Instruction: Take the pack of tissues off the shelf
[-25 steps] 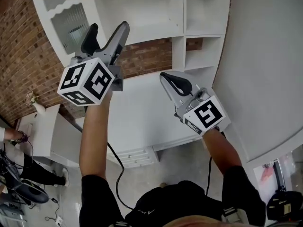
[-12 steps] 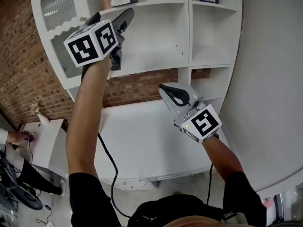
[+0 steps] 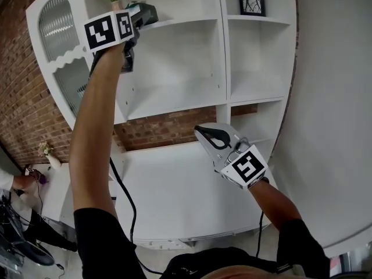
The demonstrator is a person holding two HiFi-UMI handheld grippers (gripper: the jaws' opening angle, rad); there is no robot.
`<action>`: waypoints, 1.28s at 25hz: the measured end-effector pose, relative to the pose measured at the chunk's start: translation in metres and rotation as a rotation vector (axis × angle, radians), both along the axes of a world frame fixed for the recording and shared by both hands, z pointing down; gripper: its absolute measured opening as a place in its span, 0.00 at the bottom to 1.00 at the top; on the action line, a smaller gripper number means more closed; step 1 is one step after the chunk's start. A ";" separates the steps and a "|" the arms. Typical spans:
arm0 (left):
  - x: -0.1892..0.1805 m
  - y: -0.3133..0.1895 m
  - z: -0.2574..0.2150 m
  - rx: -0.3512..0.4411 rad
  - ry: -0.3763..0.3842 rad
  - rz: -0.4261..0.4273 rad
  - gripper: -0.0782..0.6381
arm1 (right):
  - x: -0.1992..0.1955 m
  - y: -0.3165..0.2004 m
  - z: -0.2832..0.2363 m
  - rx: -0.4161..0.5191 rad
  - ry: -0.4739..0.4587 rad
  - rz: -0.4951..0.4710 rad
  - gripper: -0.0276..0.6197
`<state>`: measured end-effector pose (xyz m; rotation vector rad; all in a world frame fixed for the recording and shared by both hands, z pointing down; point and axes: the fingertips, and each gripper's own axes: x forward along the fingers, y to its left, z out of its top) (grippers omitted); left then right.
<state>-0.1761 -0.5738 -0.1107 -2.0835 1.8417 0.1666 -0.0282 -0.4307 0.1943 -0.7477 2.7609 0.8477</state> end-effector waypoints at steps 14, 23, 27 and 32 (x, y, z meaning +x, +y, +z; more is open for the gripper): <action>-0.013 -0.067 0.007 -0.197 0.059 0.002 0.80 | 0.024 -0.023 -0.012 0.041 -0.058 0.054 0.05; -0.013 -0.068 0.006 -0.155 -0.009 -0.053 0.53 | 0.029 -0.030 -0.006 0.024 -0.058 0.071 0.05; -0.011 -0.059 0.003 -0.116 -0.015 -0.040 0.51 | 0.024 -0.031 -0.008 0.027 -0.059 0.062 0.05; -0.009 -0.029 -0.008 -0.010 -0.028 -0.006 0.51 | 0.016 -0.029 -0.010 0.028 -0.067 0.041 0.05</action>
